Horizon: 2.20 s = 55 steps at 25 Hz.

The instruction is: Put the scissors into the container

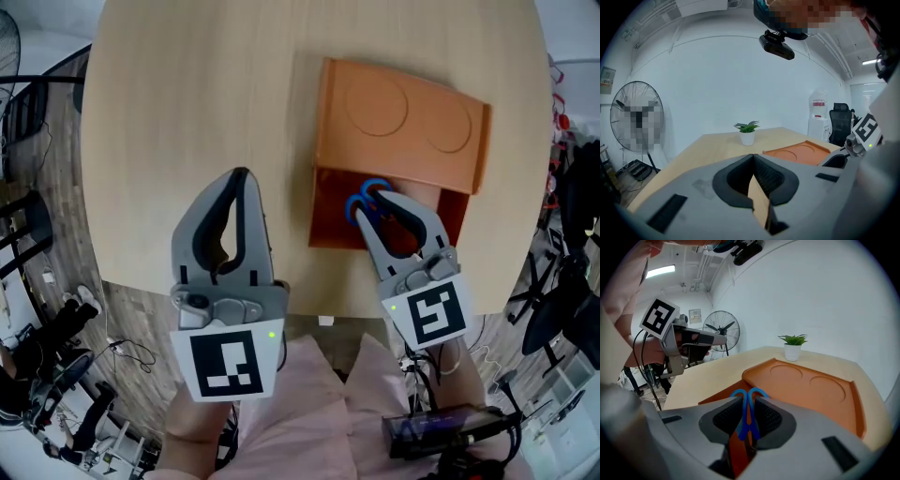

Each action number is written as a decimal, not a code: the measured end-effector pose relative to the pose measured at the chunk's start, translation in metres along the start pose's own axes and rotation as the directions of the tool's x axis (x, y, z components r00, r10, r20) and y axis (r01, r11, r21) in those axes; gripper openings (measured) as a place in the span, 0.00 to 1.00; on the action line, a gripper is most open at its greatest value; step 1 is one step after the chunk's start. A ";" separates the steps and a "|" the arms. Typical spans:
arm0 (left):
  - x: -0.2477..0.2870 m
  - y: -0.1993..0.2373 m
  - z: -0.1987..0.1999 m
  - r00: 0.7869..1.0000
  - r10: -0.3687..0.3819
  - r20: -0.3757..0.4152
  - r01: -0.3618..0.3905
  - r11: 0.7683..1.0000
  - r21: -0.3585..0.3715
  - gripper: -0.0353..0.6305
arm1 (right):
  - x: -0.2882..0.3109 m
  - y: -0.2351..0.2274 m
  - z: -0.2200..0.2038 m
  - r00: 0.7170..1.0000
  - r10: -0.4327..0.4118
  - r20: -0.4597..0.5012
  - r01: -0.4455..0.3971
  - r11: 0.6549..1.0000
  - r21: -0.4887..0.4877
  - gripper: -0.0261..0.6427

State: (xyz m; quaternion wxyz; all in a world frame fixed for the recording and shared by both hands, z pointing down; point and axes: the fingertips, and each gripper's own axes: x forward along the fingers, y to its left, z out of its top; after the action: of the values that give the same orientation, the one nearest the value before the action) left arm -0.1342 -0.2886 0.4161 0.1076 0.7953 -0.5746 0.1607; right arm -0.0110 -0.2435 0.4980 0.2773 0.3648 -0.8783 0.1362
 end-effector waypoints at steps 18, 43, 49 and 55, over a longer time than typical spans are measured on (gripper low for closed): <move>0.017 -0.008 -0.013 0.999 0.021 -0.025 -0.022 1.000 -0.010 0.06 | 0.005 -0.007 -0.031 0.989 0.077 -0.123 -0.080 0.997 -0.018 0.17; -0.073 -0.060 0.080 0.979 0.010 0.205 -0.014 1.000 0.017 0.06 | -0.099 -0.001 0.090 0.945 -0.069 0.321 0.072 0.997 0.002 0.08; -0.113 -0.094 0.138 0.942 -0.006 0.337 -0.029 0.995 0.099 0.06 | -0.165 0.000 0.130 0.869 -0.143 0.473 0.156 0.988 0.012 0.04; -0.150 -0.113 0.178 0.898 -0.020 0.439 -0.033 0.993 0.112 0.06 | -0.222 0.002 0.164 0.790 -0.213 0.574 0.257 0.966 0.004 0.04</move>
State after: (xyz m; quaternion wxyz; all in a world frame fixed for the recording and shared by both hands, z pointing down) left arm -0.0468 -0.1846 0.1961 -0.0721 0.8140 -0.5763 0.0108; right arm 0.0530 -0.1892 0.2347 0.0302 0.4844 -0.8730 -0.0475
